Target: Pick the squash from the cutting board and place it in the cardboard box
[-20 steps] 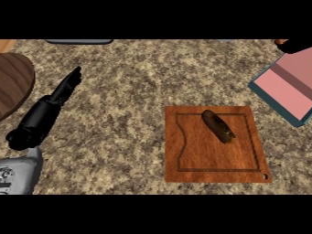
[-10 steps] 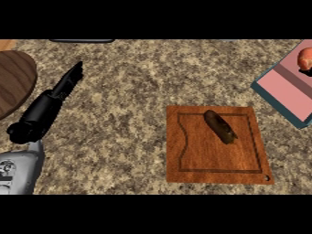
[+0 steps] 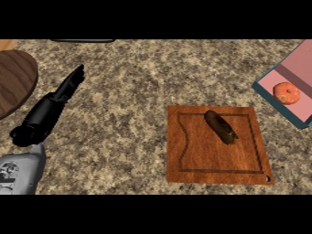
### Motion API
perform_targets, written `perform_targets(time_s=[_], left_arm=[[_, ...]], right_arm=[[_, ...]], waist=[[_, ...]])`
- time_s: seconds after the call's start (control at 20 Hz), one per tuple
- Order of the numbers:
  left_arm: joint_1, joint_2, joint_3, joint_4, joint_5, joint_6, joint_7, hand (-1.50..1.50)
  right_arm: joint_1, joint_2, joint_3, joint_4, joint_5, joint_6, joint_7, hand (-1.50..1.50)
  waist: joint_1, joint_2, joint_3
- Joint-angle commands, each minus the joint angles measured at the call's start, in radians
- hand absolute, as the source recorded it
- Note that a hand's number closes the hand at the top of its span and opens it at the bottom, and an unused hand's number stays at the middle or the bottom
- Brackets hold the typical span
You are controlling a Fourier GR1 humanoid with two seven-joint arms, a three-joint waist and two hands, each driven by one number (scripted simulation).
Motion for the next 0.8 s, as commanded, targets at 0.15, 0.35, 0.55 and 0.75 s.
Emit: perform_targets(time_s=[0.15, 0.35, 0.55, 0.75], left_arm=[[0.002, -0.007, 0.002, 0.005, -0.011, 0.018, -0.002, 0.00], [0.010, -0.018, -0.017, -0.019, -0.014, 0.014, 0.012, 0.00], [-0.025, -0.010, -0.006, -0.039, 0.006, 0.001, 0.049, 0.00], [0.058, 0.007, -0.009, -0.033, -0.002, -0.018, -0.033, 0.00]], right_arm=[[-0.046, 0.044, -0.293, 0.009, -0.297, -0.078, -0.137, -1.50], [-0.087, 0.002, -0.497, 0.073, -0.482, -0.058, -0.053, -1.50], [-0.067, -0.058, -0.581, 0.107, -0.556, -0.093, 0.001, -1.50], [0.033, -0.114, -0.623, 0.113, -0.602, -0.086, -0.055, -1.50]], waist=[[-0.022, -0.008, 0.004], [-0.009, -0.003, 0.004], [0.009, 0.006, 0.003], [0.010, 0.006, 0.002]])
